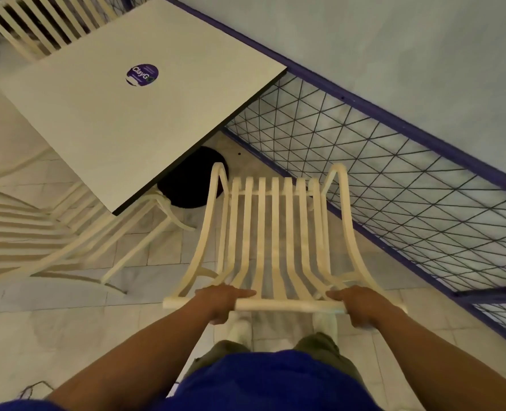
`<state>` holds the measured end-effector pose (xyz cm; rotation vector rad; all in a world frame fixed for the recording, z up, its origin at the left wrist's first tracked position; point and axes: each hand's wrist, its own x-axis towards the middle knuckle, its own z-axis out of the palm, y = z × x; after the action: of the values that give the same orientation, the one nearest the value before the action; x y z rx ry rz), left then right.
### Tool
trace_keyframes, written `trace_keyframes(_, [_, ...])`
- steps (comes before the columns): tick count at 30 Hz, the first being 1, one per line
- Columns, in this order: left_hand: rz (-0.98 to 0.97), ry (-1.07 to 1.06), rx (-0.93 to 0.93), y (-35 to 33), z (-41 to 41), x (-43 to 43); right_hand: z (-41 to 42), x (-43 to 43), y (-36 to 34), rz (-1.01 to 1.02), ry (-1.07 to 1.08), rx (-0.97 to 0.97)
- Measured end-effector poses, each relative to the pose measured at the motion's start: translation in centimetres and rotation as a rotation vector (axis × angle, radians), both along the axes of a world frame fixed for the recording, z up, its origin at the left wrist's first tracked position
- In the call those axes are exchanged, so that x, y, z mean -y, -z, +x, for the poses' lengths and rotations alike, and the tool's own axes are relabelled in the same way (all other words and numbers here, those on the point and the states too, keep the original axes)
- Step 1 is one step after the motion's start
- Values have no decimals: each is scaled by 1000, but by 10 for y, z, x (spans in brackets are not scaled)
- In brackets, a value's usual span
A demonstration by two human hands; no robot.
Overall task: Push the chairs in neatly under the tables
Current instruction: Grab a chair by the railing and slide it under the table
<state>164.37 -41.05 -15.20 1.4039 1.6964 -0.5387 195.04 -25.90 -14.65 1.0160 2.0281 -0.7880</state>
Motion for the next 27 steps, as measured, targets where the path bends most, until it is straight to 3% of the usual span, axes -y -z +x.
trace_keyframes(10, [-4,-296,23,1,64,-26,21,-84,-16,15,-332,32])
trace_keyframes(27, [18,-576,45,-1,154,-69,28,-195,-18,82,-559,84])
